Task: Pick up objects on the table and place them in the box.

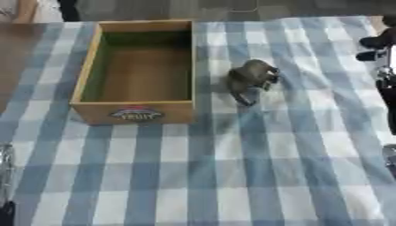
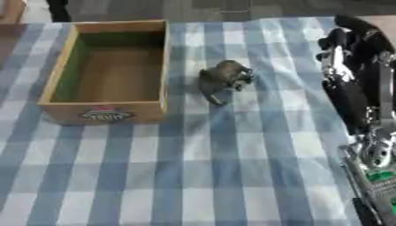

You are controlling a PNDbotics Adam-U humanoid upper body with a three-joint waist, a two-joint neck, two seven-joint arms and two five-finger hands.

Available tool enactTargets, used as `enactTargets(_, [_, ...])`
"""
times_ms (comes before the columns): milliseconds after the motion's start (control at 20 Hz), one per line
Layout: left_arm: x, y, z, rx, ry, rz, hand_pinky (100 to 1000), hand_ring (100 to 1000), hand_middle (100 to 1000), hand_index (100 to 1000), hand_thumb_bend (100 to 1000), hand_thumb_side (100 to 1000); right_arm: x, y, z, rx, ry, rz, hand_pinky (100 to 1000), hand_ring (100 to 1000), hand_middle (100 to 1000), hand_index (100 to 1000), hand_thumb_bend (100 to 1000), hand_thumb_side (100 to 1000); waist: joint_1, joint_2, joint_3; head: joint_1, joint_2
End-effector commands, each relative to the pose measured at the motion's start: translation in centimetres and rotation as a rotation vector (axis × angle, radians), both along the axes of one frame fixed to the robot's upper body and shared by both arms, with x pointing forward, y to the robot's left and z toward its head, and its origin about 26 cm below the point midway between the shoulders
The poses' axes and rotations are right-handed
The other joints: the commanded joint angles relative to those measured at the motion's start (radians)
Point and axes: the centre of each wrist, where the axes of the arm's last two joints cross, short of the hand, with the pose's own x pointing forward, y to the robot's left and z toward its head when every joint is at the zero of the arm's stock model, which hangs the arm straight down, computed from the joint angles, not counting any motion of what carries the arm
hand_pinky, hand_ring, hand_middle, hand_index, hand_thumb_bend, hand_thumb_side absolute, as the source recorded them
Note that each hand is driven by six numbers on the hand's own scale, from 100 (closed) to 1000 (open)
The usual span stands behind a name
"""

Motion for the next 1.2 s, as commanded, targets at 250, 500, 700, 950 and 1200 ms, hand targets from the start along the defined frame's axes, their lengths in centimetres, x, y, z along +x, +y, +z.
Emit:
enactTargets(250, [-0.4,0.2,0.4,0.008,-0.013,0.000,797,820,777,692,100,618,0.0,-0.9,3.3,-0.108,-0.108,-0.021,634,722,556,813,196,589,-0.008,-0.037,0.009,-0.043,0.019])
enactTargets(500, [-0.4,0.3,0.4,0.011,-0.014,0.001,797,820,777,693,100,618,0.4,-1.0,7.4,-0.331,-0.139,-0.067,659,744,592,835,290,600,-0.007,-0.040,0.010,-0.043,0.014])
enactTargets(700, [-0.4,0.1,0.4,0.014,-0.011,-0.009,797,820,777,694,100,618,0.9,-0.7,8.5,-0.521,-0.091,-0.101,675,758,612,841,328,590,-0.005,-0.047,0.021,-0.043,0.013])
enactTargets(950, [-0.4,0.0,0.4,0.019,-0.007,-0.015,796,819,777,694,100,617,1.3,0.1,10.0,-0.687,-0.058,-0.135,687,762,631,858,361,574,-0.002,-0.054,0.029,-0.041,0.015])
enactTargets(1200, [-0.4,0.0,0.3,0.022,-0.001,-0.017,796,819,777,694,100,617,2.2,-0.5,12.1,-0.793,-0.024,-0.164,701,774,656,865,402,554,-0.003,-0.059,0.030,-0.039,0.020])
